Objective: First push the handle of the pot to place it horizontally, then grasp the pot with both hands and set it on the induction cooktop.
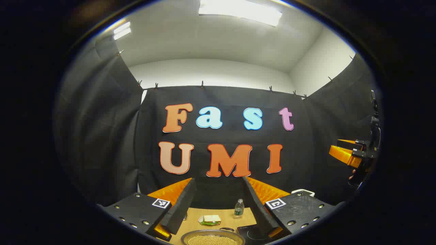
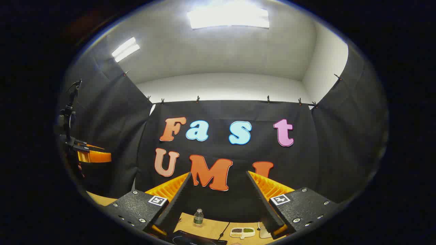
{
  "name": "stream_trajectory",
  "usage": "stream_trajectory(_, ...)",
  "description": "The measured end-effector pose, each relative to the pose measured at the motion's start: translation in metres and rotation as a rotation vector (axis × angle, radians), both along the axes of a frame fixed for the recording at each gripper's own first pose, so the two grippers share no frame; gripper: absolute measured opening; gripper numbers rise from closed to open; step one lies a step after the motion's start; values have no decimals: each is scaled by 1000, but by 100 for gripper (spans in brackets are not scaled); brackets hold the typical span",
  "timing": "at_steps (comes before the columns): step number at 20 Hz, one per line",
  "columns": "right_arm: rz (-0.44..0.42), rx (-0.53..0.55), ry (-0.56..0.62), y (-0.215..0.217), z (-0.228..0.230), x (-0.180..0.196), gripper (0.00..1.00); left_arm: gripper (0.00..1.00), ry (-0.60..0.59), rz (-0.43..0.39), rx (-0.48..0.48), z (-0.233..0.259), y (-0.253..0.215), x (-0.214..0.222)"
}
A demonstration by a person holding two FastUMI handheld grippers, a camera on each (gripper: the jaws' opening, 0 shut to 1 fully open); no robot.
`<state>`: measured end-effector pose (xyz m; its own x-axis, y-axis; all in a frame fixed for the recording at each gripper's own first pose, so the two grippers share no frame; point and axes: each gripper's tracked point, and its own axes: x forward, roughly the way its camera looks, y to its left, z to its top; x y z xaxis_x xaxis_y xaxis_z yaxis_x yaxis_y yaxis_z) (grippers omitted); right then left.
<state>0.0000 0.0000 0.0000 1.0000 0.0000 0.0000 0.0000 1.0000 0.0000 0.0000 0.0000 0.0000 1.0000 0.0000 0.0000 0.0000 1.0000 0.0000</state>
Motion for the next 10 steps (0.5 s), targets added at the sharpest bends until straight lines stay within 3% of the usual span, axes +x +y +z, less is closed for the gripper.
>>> stream_trajectory(10,6,3,6,-1,-4,0,95,86,-5,-2,-15,-3,-1,0)
